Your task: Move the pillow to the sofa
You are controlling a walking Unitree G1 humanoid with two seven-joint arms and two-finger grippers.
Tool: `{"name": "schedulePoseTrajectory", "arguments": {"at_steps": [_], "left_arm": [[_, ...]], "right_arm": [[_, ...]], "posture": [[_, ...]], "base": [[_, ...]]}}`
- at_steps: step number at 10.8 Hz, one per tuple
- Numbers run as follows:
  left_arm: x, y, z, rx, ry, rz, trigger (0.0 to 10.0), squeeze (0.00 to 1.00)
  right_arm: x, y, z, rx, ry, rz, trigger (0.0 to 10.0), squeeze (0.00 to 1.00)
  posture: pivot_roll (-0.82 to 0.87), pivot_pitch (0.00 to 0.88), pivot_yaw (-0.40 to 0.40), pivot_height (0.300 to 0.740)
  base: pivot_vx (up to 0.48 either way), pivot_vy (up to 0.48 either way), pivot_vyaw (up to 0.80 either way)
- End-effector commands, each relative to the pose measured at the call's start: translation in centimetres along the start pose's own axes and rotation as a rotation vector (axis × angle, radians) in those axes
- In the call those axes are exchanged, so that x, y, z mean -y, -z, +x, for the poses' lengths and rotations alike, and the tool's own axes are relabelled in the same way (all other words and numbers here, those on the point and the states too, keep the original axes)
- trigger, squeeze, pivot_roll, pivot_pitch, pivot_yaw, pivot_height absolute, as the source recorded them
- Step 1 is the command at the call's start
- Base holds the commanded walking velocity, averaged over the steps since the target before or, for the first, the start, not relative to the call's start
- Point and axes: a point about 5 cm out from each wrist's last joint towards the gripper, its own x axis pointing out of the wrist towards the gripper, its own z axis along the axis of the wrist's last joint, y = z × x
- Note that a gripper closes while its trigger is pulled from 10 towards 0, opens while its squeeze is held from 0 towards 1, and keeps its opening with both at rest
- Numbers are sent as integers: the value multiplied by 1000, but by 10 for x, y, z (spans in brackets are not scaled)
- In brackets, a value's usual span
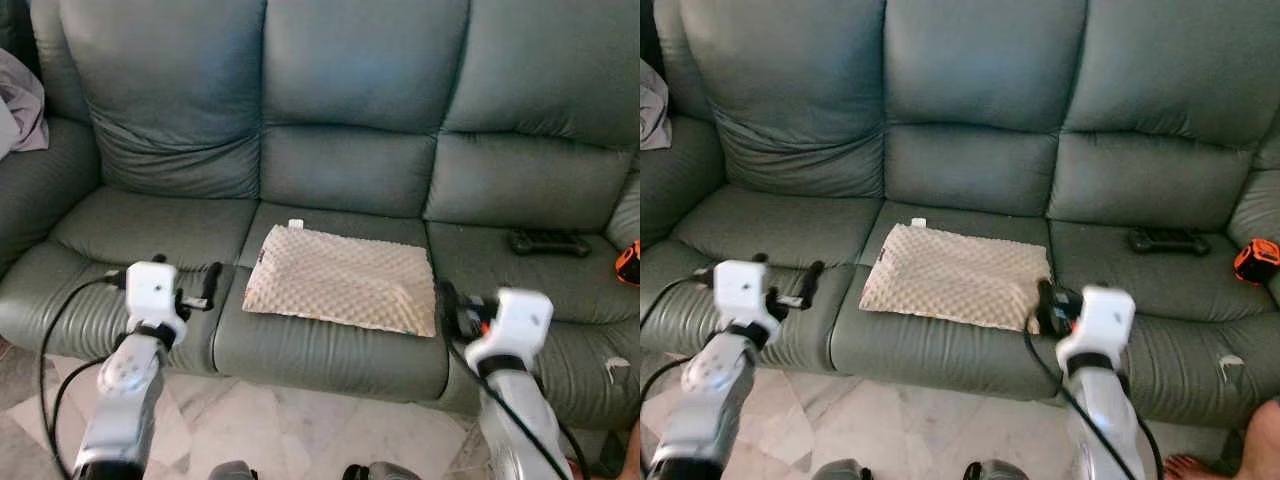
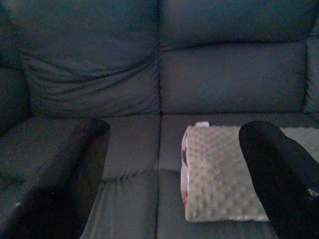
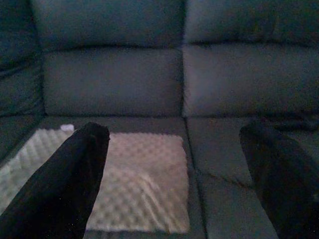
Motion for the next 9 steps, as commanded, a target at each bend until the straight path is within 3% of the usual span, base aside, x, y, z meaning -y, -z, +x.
{"name": "schedulePoseTrajectory", "arguments": {"at_steps": [1,9], "left_arm": [[0,0,-3,-5,2,-7,10000,0],[2,1,0,-15,13,-10,10000,0]], "right_arm": [[1,-3,-1,6,6,-7,10000,0],[-4,-6,5,-13,-15,-34,10000,0]], "posture": [[-48,0,-36,740],[-52,0,-35,740]], "base": [[0,0,0],[0,0,0]]}}
